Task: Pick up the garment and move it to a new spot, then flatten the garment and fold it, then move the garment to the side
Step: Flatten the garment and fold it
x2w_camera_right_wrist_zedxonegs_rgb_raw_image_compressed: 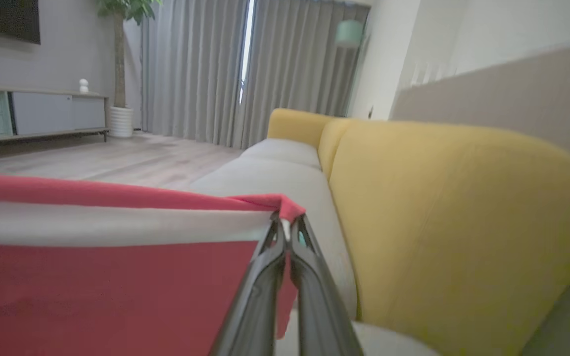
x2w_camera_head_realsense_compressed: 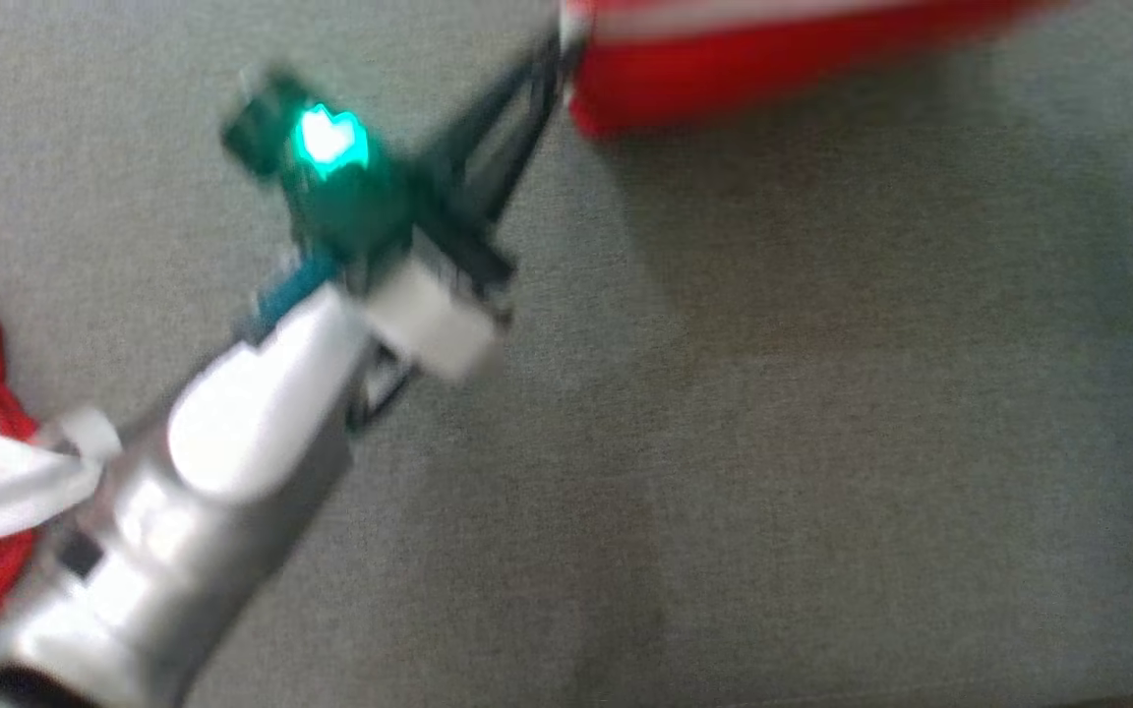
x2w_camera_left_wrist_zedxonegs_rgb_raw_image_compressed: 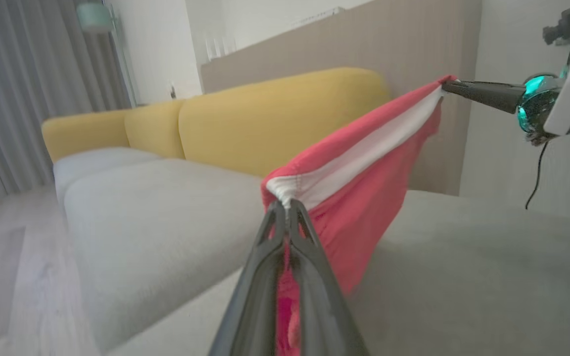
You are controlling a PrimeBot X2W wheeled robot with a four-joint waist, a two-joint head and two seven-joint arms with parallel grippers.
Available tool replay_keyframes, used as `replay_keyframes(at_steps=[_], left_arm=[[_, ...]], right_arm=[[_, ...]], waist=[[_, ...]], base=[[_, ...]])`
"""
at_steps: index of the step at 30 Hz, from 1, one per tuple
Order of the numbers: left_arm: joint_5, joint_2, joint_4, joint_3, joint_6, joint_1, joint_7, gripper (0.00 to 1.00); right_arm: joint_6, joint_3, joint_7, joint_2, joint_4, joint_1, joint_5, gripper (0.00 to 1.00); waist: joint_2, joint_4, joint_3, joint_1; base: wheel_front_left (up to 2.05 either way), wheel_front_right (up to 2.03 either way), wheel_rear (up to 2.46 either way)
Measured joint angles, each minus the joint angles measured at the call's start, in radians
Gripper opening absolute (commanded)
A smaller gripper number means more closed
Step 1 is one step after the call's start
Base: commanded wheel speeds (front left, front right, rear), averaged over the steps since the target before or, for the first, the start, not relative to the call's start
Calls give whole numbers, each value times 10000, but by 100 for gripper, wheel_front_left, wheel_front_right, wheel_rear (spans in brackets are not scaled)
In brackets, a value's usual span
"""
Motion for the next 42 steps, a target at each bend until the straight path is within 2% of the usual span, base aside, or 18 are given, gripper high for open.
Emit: replay_keyframes(at_steps=[6, 12, 17, 23, 26, 30, 33, 37, 42], left_arm=[[52, -40, 36, 8, -217, 2985, 0, 0], [-479, 38, 589, -1078, -299, 5088, 10, 0], [-1187, 654, 437, -2173, -299, 5742, 12, 0], [-1547, 1419, -790, -2493, -249, 6793, 424, 0], [-1741, 1576, -1321, -2476, -140, 7099, 552, 0], [-2349, 1530, -2138, -2132, 31, 7194, 732, 0], [-2832, 1262, -2295, -1841, 52, 6910, 840, 0], [-3595, 658, -2192, -1593, -48, 5941, 1124, 0], [-4144, 127, -1536, -1532, -194, 4504, 1427, 0]], right_arm=[[8, -161, 2, 677, -347, 3111, 451, 0], [8, 105, 660, 660, -951, 5527, 1335, 0], [8, -151, 1235, 439, -2196, 7292, 1762, 0], [8, -1300, 1887, 527, -3643, 9643, 1770, 0], [8, -1787, 2123, 690, -4121, 10065, 1766, 0], [8, -2393, 2592, 796, -4650, 10024, 1768, 0], [8, -2364, 2901, 798, -4589, 9489, 1885, 0], [8, -2036, 3189, 671, -4054, 8000, 2196, 0], [8, -1101, 3473, 128, -3016, 5813, 2566, 0]], waist=[[0, -255, -564, -3], [0, -515, -1420, -4], [1, -618, -2308, -5], [1, -493, -2815, -4], [1, -429, -2843, -4], [1, -314, -2763, -2], [1, -243, -2568, -2], [1, -99, -2143, 0], [0, 162, -1490, 1]], base=[[0, 0, 0], [0, 0, 0], [0, 0, 0], [0, 0, 0], [0, 0, 0], [0, 0, 0], [0, 0, 0], [0, 0, 0], [0, 0, 0]])
